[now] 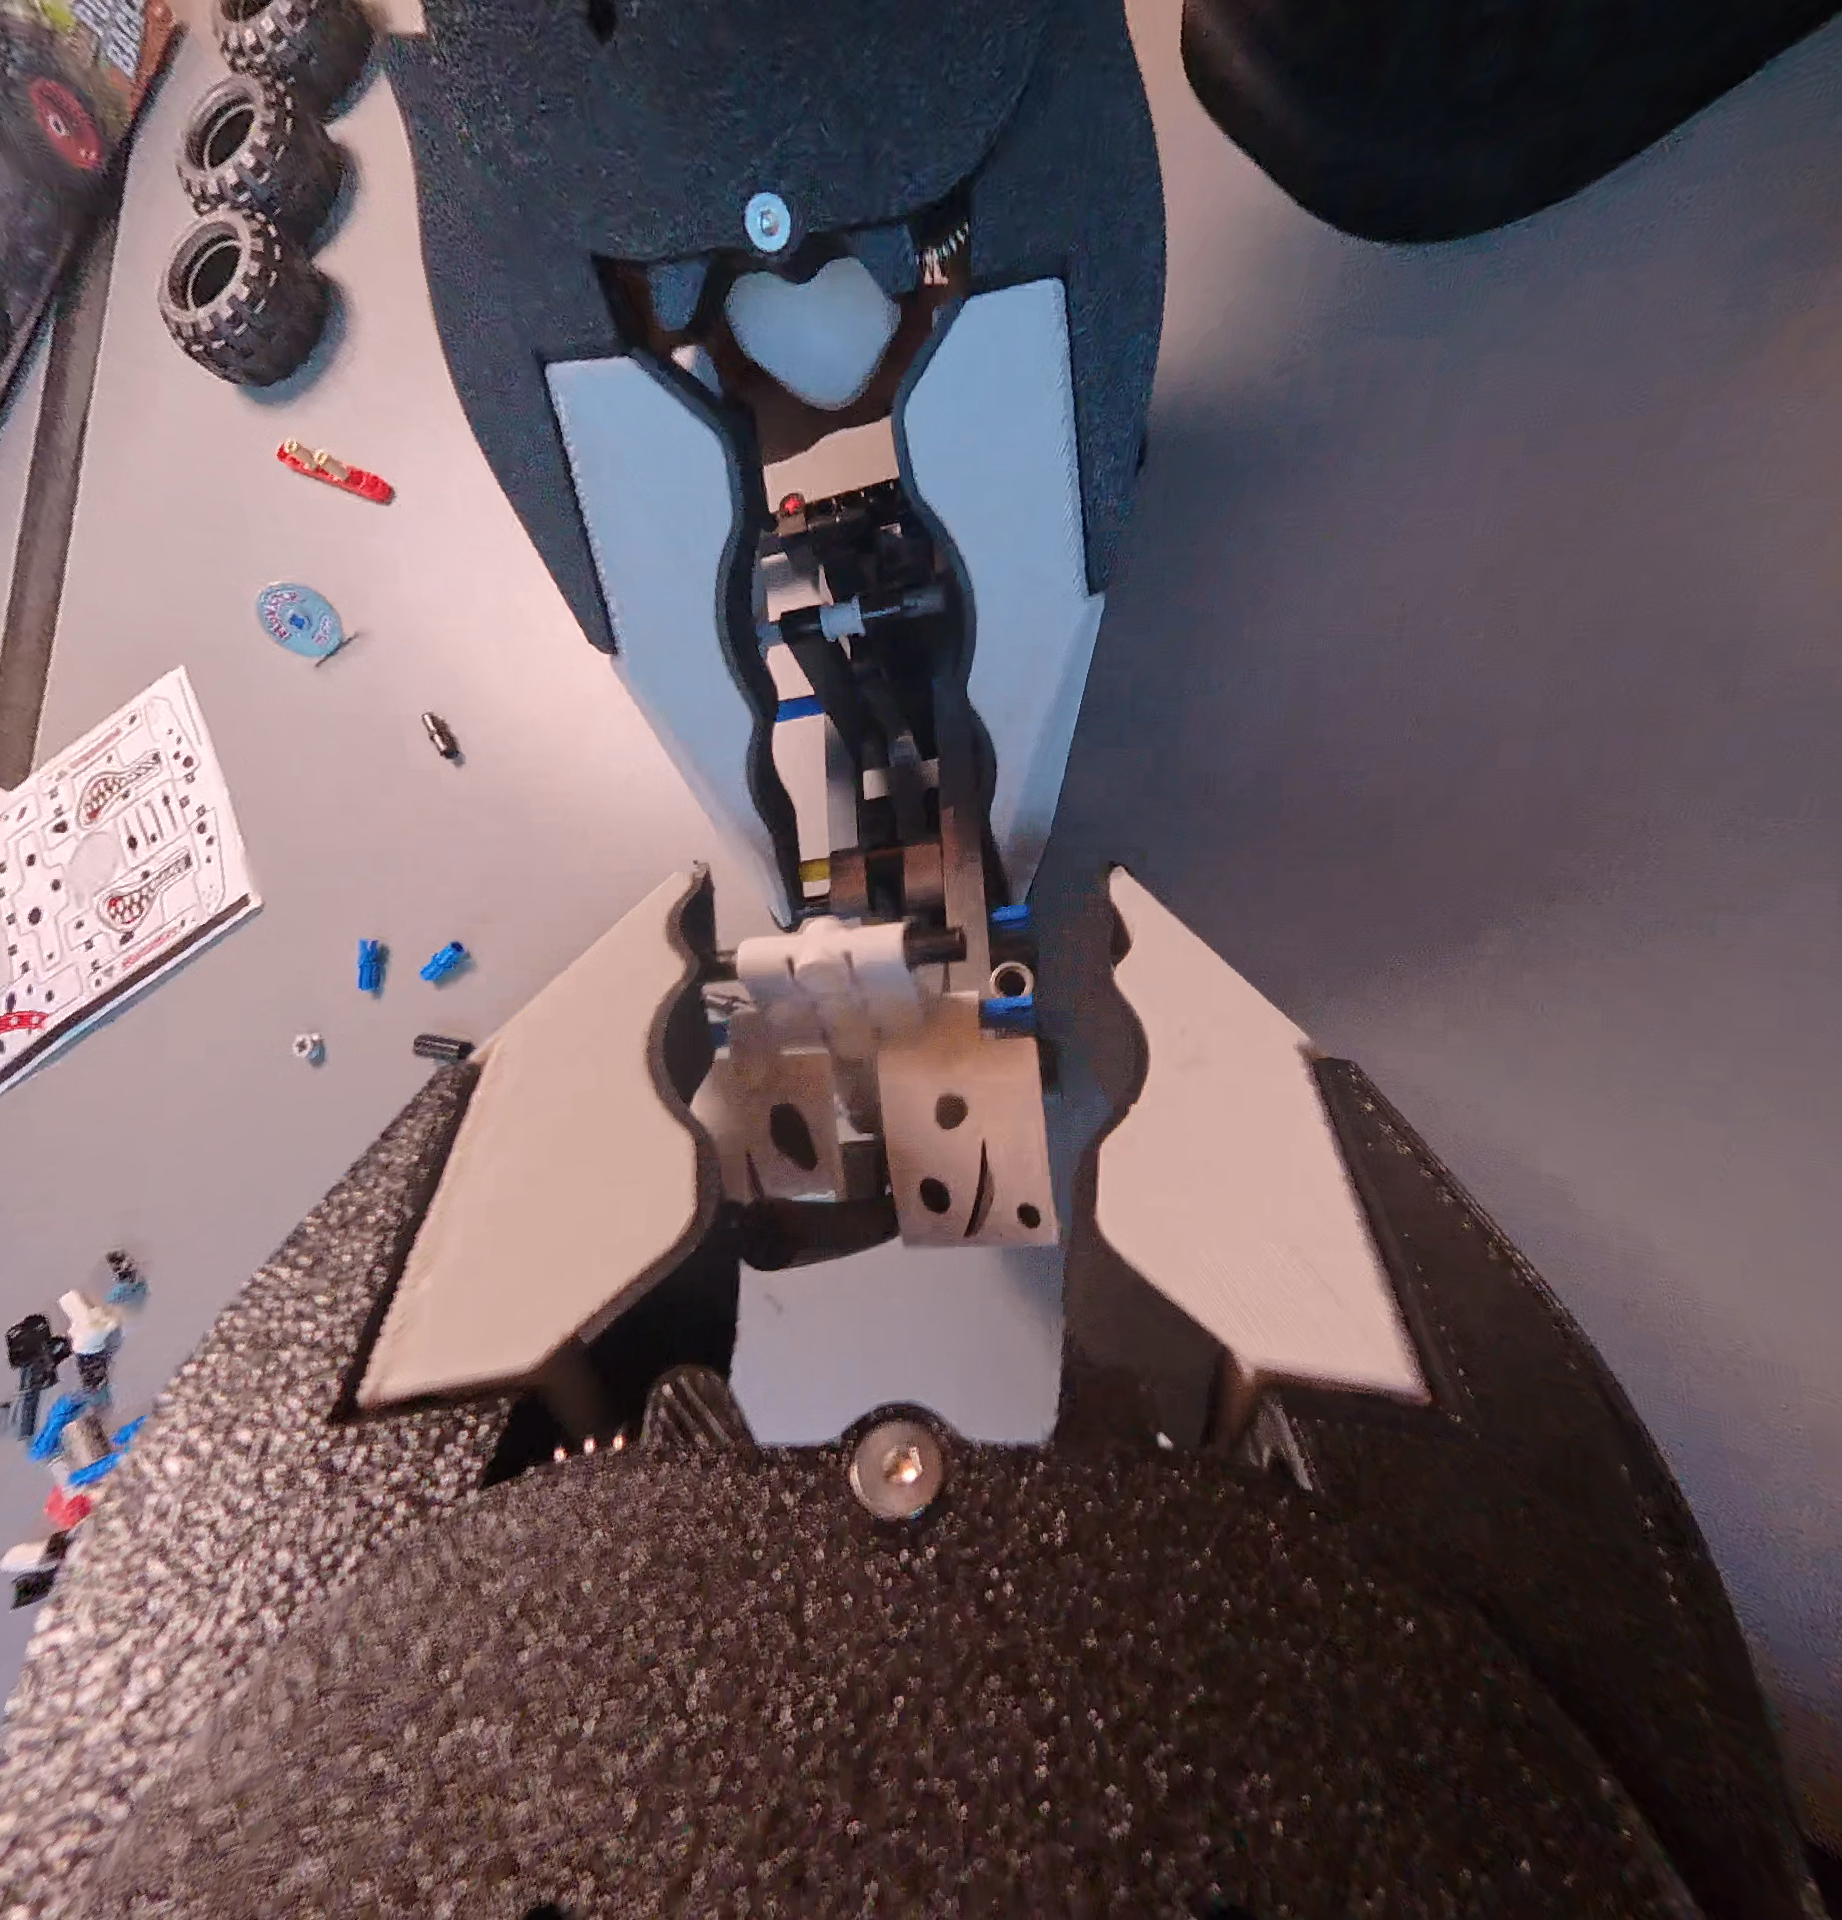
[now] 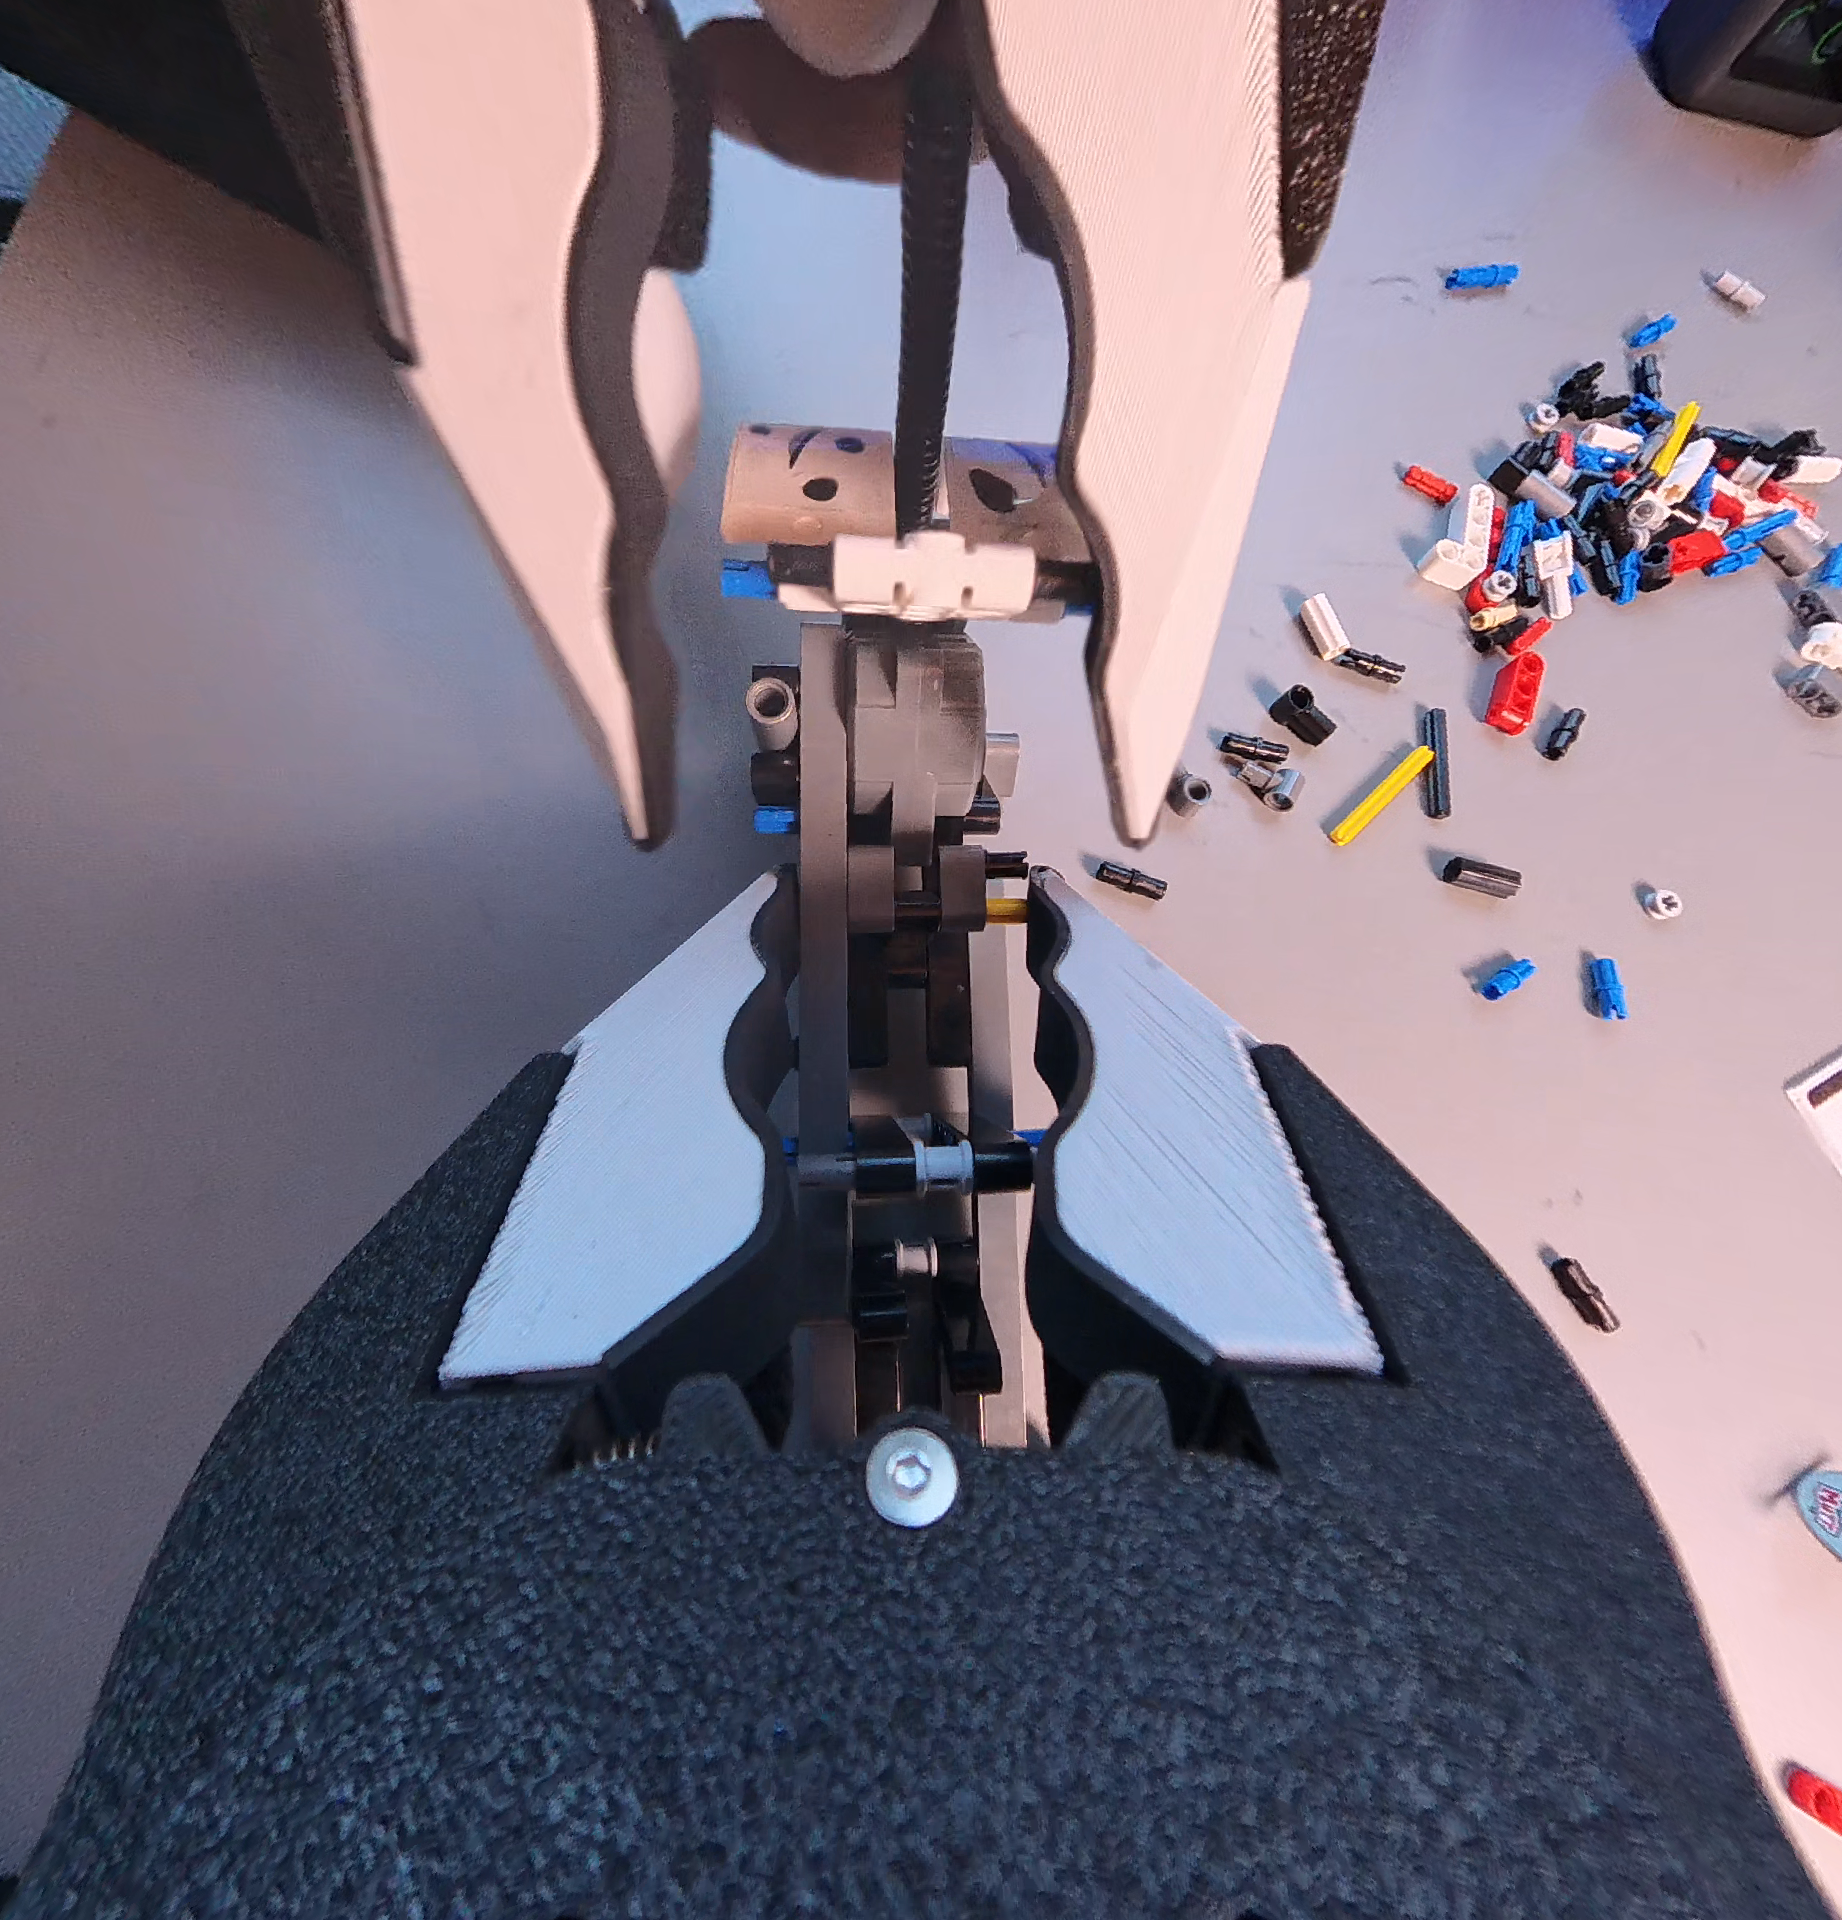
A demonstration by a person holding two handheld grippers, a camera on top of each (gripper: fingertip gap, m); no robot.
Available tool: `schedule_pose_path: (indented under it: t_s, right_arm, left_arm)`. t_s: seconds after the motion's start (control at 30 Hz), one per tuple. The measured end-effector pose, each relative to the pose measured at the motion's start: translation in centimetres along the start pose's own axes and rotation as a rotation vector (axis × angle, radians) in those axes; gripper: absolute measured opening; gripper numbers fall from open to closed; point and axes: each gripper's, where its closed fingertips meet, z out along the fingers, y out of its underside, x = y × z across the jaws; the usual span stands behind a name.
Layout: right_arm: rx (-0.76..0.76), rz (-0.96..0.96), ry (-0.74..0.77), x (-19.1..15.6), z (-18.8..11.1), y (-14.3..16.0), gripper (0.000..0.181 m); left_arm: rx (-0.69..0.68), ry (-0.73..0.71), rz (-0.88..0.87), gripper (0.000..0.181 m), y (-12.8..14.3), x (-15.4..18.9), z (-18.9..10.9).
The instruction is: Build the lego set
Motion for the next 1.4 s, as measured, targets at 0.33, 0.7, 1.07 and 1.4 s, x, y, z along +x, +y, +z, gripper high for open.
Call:
schedule_pose_path:
  t_s: [0.33,0.7,1.07,1.4]
  right_arm:
    - [0.003,0.007,0.006,0.2,-0.1,0.5,0.044]
    - [0.014,0.042,-0.030,0.7,-0.1,0.7,0.043]
    - [0.018,0.054,-0.024,1.3,0.3,0.6,0.046]
    - [-0.068,-0.170,0.170,1.2,-2.7,-0.8,0.051]
  left_arm:
    - [0.176,-0.071,-0.388,0.065,6.5,-0.8,-6.3]
    - [0.128,-0.023,-0.280,0.006,5.0,-0.8,-2.8]
    - [0.237,-0.005,-0.367,0.007,4.9,-1.0,-2.5]
    - [0.298,-0.007,-0.393,0.031,5.1,-1.3,-3.3]
